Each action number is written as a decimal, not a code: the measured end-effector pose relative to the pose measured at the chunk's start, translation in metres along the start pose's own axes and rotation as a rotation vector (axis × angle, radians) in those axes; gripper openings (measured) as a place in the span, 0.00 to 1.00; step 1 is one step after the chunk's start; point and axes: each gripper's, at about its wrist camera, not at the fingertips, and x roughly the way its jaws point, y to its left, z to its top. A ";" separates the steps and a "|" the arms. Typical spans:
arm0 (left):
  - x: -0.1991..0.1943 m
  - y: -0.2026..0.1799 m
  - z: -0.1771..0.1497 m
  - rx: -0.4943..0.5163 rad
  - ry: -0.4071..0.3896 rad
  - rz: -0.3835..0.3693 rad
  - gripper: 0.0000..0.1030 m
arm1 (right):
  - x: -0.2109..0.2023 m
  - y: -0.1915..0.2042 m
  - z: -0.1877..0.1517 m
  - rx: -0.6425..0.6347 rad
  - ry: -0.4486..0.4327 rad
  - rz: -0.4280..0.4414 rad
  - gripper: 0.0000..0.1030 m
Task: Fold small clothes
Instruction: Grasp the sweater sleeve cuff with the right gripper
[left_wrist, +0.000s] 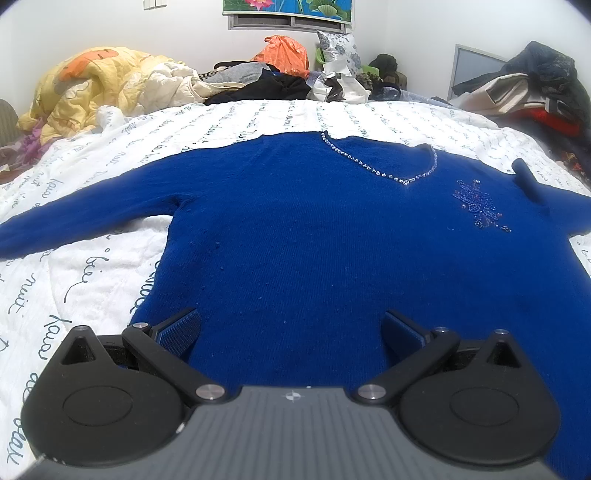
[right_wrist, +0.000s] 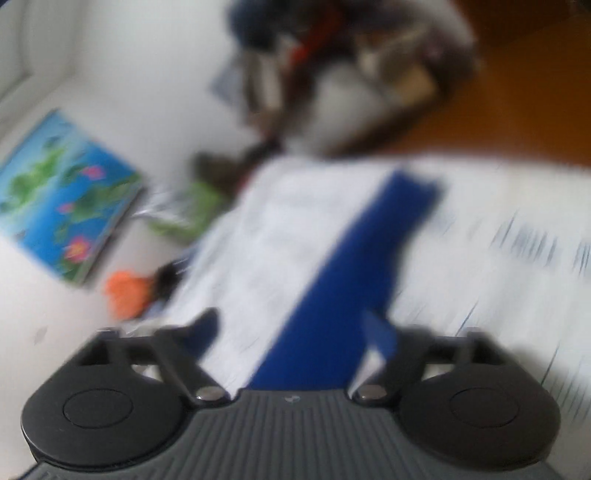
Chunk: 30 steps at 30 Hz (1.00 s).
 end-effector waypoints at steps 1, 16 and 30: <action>0.000 0.000 0.000 0.000 0.000 0.000 1.00 | 0.010 -0.007 0.010 0.014 0.006 -0.043 0.60; 0.000 -0.001 0.000 -0.002 0.000 0.000 1.00 | 0.053 -0.010 0.015 -0.135 -0.048 -0.185 0.03; 0.001 -0.002 -0.001 0.002 0.001 -0.004 1.00 | -0.064 0.254 -0.318 -0.925 0.236 0.600 0.82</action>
